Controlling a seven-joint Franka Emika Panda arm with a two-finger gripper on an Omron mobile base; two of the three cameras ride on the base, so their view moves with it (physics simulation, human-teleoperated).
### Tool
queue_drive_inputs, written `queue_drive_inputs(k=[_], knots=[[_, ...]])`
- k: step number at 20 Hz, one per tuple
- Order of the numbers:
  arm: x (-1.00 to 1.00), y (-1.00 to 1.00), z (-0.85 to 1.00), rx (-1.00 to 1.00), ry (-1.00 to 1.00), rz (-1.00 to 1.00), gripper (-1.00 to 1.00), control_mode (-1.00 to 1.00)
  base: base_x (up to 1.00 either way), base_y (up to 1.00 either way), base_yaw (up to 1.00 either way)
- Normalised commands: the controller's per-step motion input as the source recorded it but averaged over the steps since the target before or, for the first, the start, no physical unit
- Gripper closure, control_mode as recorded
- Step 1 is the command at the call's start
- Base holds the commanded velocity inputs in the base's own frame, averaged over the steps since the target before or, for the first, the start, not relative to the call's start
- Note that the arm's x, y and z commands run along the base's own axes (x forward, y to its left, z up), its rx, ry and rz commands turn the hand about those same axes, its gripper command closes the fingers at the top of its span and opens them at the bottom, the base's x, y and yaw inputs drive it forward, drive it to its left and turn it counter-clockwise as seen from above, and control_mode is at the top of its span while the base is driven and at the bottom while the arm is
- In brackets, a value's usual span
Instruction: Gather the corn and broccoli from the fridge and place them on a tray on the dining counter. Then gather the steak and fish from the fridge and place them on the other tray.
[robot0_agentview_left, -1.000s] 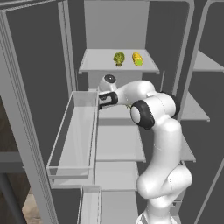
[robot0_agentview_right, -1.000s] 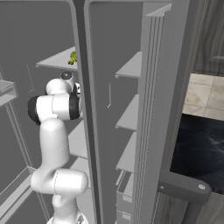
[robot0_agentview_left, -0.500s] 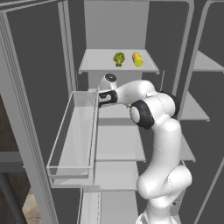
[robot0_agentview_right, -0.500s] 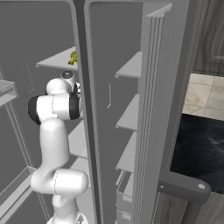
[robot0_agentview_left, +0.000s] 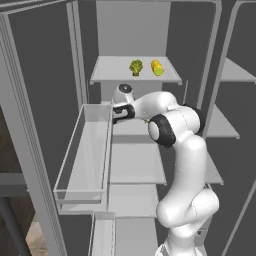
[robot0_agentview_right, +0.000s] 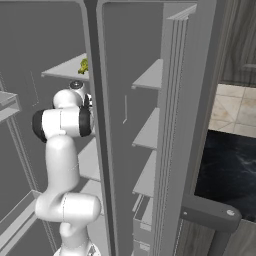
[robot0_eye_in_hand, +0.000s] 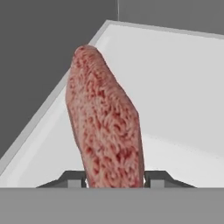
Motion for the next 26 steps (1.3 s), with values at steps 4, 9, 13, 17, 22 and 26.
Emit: queue_drive_inputs(k=[4,9,13,17,22,26], knots=[[-0.06,0.04,-1.0,-0.06,0.06,0.0,1.0,-1.0,0.0,0.0,0.0],[-0.06,0.02,-0.98,-0.03,0.15,0.0,1.0,-1.0,0.0,0.0,0.0],[-0.29,0.01,-0.67,-0.03,0.3,0.0,1.0,-1.0,0.0,0.0,0.0],[-0.48,0.05,-0.54,0.0,0.1,0.0,1.0,-1.0,0.0,0.0,0.0],[-0.59,0.0,-0.03,0.0,0.03,-0.02,1.0,-1.0,0.0,0.0,0.0],[-0.67,-0.01,0.07,0.0,0.01,-0.05,1.0,-1.0,0.0,0.0,0.0]])
